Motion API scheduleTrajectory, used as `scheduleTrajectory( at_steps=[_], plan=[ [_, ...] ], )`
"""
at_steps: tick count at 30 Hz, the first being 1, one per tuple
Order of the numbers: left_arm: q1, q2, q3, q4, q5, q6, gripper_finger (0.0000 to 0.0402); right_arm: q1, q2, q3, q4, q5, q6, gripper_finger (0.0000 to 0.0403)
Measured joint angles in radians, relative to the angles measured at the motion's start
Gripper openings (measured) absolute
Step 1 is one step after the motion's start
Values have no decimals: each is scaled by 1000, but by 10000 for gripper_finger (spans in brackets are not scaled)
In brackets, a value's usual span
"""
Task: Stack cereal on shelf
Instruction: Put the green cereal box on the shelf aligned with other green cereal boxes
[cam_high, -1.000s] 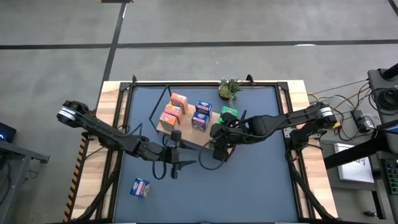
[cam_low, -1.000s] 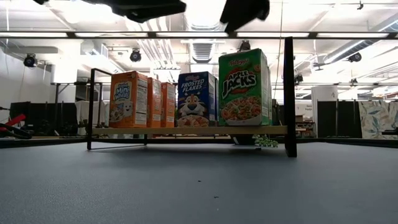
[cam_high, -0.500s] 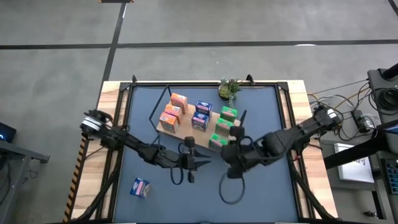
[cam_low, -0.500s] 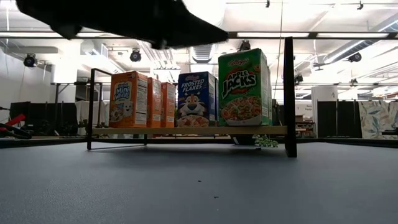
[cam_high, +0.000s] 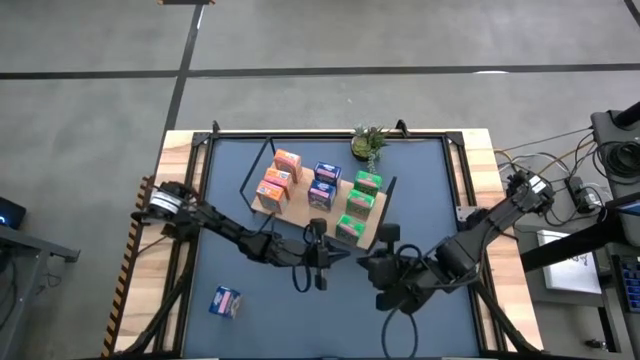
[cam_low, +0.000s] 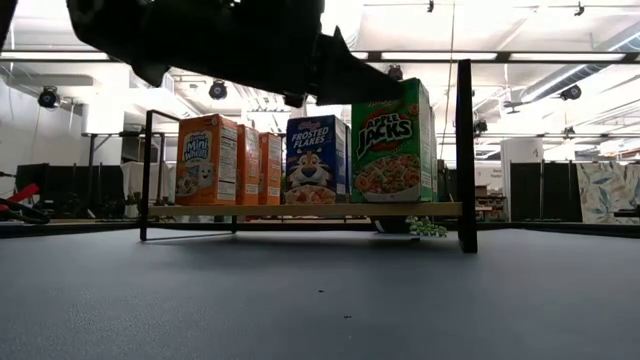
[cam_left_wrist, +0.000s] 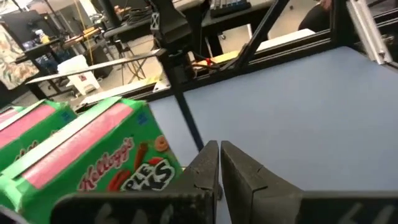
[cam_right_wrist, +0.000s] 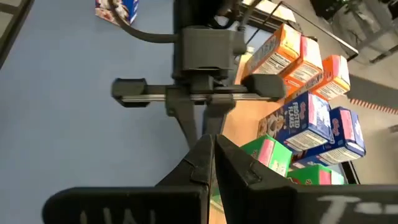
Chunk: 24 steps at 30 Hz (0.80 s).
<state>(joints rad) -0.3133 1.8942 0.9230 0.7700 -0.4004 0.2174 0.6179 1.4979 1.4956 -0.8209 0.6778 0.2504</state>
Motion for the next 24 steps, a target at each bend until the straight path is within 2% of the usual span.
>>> scheduleTrajectory(
  at_steps=[5,11,16,24],
  plan=[
    [26,2,0,-38,0,9,0,18,0,-38,81,6,-16,9],
    [46,64,-1,15,-6,-7,0,22,0,-47,104,6,-8,9],
    [52,106,0,41,-100,-17,0,22,0,-48,102,6,-8,9],
    [69,121,15,49,-107,-29,0,21,0,-48,102,6,-13,9]
  ],
)
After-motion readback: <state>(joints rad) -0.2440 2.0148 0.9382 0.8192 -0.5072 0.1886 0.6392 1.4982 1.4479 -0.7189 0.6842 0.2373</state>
